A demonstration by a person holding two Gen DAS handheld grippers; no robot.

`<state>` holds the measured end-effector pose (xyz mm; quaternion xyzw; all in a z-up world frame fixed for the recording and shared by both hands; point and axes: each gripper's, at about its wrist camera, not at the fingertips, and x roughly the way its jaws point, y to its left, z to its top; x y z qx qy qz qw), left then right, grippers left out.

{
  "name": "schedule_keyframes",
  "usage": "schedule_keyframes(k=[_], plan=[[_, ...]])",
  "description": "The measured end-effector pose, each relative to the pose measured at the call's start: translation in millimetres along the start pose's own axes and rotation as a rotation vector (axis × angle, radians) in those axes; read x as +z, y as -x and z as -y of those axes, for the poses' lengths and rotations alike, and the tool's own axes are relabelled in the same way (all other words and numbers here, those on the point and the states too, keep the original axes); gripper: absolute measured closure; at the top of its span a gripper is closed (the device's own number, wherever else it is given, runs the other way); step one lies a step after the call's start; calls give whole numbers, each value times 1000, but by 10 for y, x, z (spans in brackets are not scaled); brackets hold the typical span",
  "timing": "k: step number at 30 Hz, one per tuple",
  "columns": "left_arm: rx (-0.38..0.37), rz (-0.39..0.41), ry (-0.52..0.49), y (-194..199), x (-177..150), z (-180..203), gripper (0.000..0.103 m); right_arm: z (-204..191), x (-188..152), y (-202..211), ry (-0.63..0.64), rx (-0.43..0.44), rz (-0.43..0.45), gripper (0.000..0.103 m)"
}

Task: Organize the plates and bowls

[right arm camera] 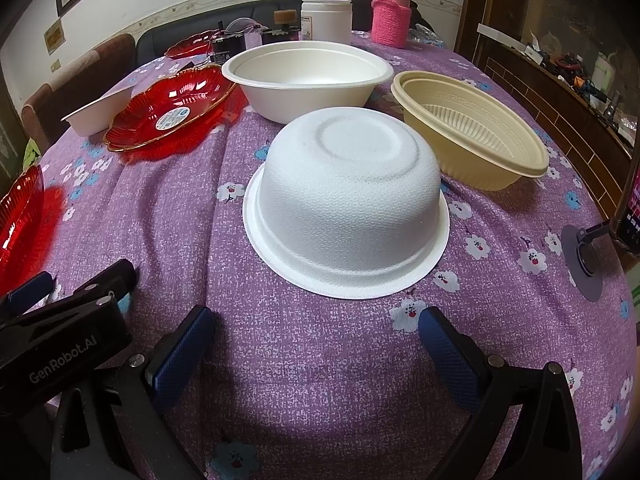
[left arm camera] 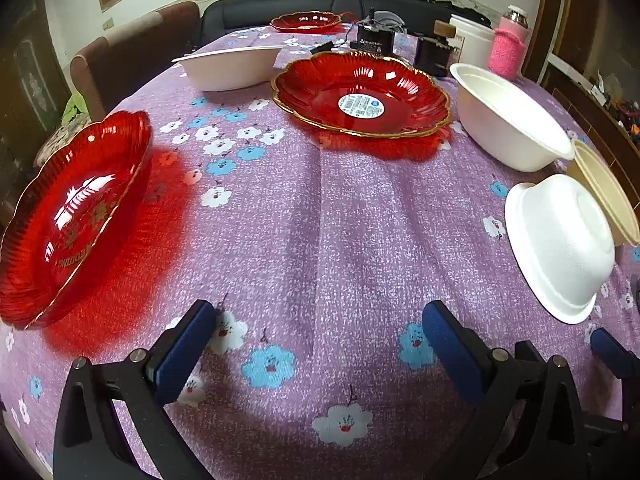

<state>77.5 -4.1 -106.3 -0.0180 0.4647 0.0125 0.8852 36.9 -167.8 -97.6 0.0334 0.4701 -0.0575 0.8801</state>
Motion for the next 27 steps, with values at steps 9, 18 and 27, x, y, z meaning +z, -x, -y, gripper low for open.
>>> schedule_keyframes(k=[9, 18, 27], plan=[[-150, 323, 9, 1204, -7, -158, 0, -76, -47, 179, 46, -24, 57, 0], [-164, 594, 14, 2369, 53, -571, 0, -97, -82, 1007, 17, 28, 349, 0], [-94, 766, -58, 3356, 568, -845, 0, -233, 271, 1807, 30, 66, 562, 0]])
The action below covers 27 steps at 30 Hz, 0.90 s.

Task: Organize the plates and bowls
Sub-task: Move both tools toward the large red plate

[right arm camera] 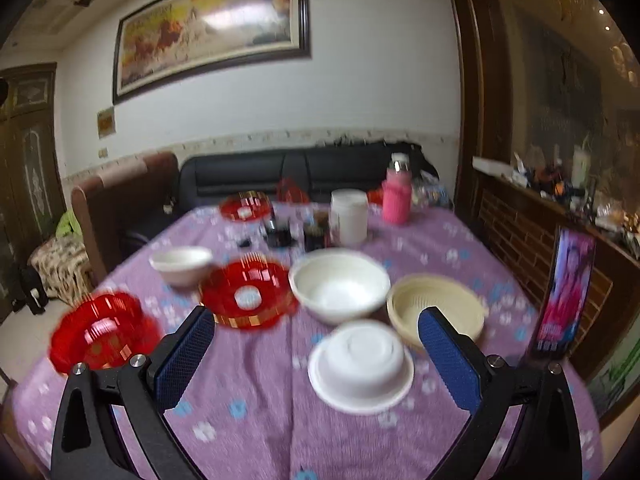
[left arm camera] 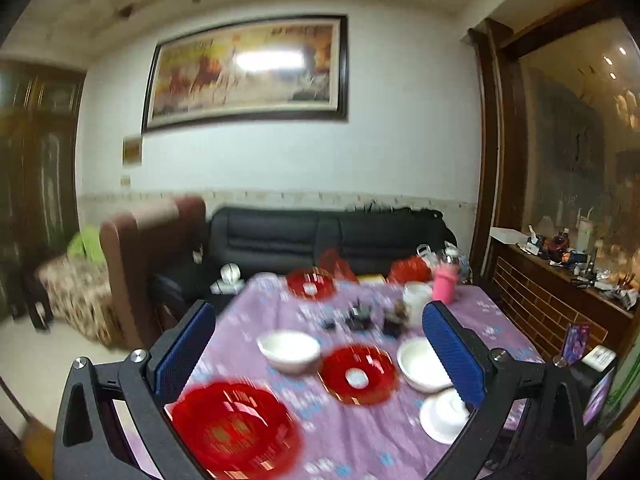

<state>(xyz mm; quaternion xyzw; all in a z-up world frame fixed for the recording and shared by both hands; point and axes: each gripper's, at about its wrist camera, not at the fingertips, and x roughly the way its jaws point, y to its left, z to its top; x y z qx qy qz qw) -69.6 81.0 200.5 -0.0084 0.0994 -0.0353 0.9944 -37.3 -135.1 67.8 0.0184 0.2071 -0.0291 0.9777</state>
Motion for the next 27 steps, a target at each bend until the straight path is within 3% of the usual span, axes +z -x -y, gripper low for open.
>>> schedule_keyframes(k=[5, 9, 14, 19, 23, 27], plan=[[4, 38, -45, 126, 676, -55, 0, 81, 846, 336, -24, 22, 124, 0], [-93, -27, 8, -24, 813, -96, 0, 107, 1200, 407, -42, 50, 123, 0], [-182, -126, 43, -385, 377, 38, 0, 210, 927, 151, -86, 45, 33, 0], [-245, -282, 106, -800, -232, 86, 0, 525, 417, -285, -129, -2, -126, 0], [-186, -344, 135, -1034, -502, -140, 0, 677, 234, -494, -148, -6, -197, 0], [-67, -377, 182, -1157, -612, -612, 0, 513, 217, -602, -130, 77, -218, 0]])
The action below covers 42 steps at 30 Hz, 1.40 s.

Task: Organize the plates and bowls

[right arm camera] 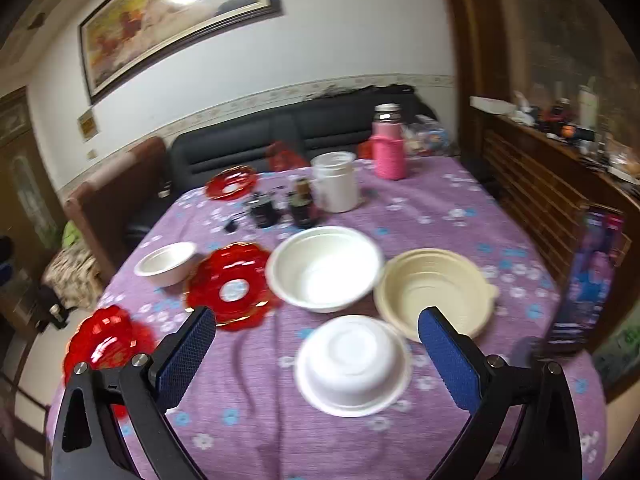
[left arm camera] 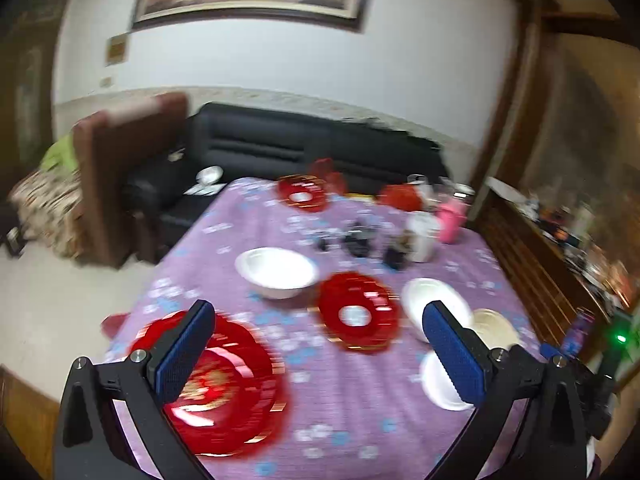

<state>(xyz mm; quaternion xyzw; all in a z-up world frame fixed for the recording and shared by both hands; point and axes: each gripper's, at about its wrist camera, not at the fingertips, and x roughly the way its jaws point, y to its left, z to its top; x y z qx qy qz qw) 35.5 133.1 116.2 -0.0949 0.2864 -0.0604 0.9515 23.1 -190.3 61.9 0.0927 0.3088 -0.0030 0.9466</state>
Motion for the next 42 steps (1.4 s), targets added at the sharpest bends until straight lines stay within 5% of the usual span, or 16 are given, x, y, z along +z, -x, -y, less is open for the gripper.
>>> schedule_keyframes(k=[8, 16, 25, 31, 35, 38, 42], plan=[[221, -106, 105, -201, -266, -1125, 0, -963, -196, -553, 48, 281, -159, 0], [279, -261, 254, -720, -730, -2039, 0, -1829, -603, -1241, 96, 365, -320, 3], [199, -335, 326, -1195, -936, -2216, 0, -2178, -820, -1788, 99, 326, -452, 17], [178, -366, 274, -1405, -949, -2031, 0, -2276, -911, -1930, 115, 303, -482, 26], [174, -374, 231, -1474, -949, -1921, 0, -2348, -917, -1932, 151, 283, -460, 43], [187, -378, 180, -1497, -941, -1799, 22, -2395, -911, -1953, 154, 311, -477, 70], [206, -374, 200, -1445, -933, -1824, 50, -2391, -899, -1934, 149, 301, -460, 73]])
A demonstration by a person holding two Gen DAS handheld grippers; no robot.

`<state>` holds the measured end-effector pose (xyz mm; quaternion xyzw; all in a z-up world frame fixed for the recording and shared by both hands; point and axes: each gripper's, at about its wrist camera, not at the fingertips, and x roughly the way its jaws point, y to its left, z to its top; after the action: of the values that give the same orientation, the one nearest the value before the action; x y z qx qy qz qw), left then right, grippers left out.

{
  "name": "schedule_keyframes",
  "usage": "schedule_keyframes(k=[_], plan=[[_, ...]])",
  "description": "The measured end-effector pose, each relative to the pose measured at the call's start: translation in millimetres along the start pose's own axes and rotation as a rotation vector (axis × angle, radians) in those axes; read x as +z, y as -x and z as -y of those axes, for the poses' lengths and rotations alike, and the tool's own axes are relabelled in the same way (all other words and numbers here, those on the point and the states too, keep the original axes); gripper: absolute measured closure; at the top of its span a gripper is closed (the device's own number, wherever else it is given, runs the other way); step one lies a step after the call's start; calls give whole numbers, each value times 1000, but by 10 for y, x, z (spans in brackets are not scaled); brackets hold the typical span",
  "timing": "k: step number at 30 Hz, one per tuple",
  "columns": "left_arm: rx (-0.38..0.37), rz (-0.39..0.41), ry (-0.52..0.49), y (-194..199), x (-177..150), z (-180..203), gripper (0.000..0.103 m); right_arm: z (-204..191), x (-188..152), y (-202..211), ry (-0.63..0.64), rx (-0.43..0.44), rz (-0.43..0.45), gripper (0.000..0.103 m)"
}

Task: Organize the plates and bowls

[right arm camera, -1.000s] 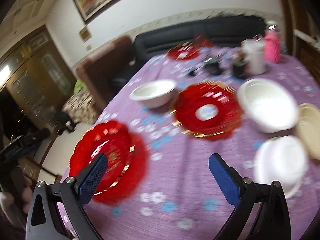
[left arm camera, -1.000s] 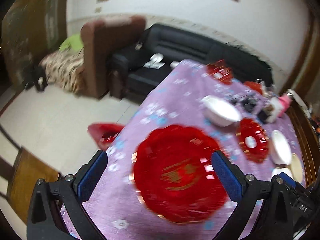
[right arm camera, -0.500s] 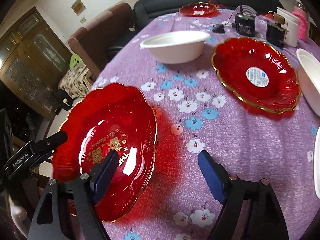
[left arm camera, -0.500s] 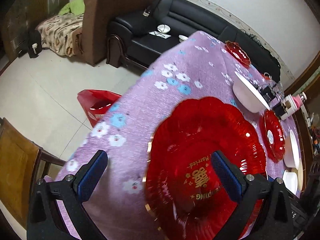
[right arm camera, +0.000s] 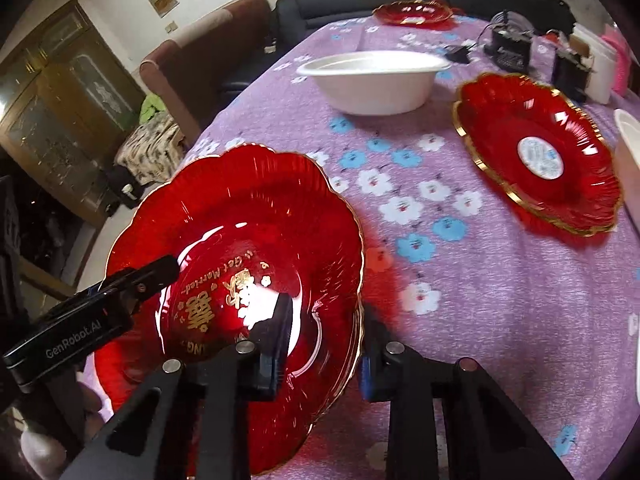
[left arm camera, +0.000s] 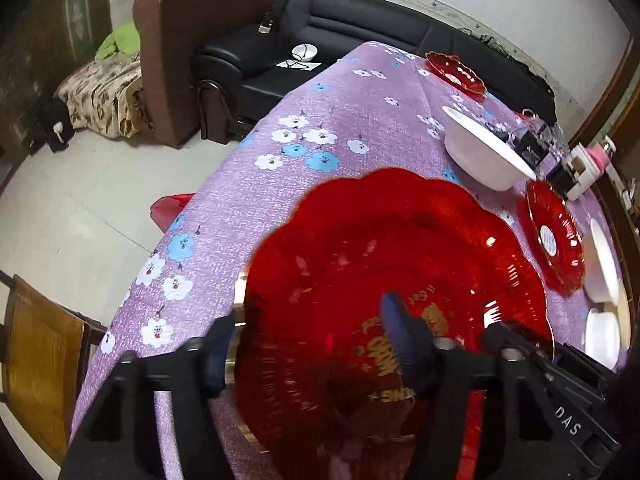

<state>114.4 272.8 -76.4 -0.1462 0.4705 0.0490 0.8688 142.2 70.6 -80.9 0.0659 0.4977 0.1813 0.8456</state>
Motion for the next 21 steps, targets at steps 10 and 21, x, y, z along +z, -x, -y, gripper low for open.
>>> schedule_keyframes(k=[10, 21], plan=[[-26, 104, 27, 462, -20, 25, 55, -35, -55, 481, 26, 13, 123, 86], [30, 139, 15, 543, -203, 8, 55, -128, -337, 508, 76, -7, 138, 86]])
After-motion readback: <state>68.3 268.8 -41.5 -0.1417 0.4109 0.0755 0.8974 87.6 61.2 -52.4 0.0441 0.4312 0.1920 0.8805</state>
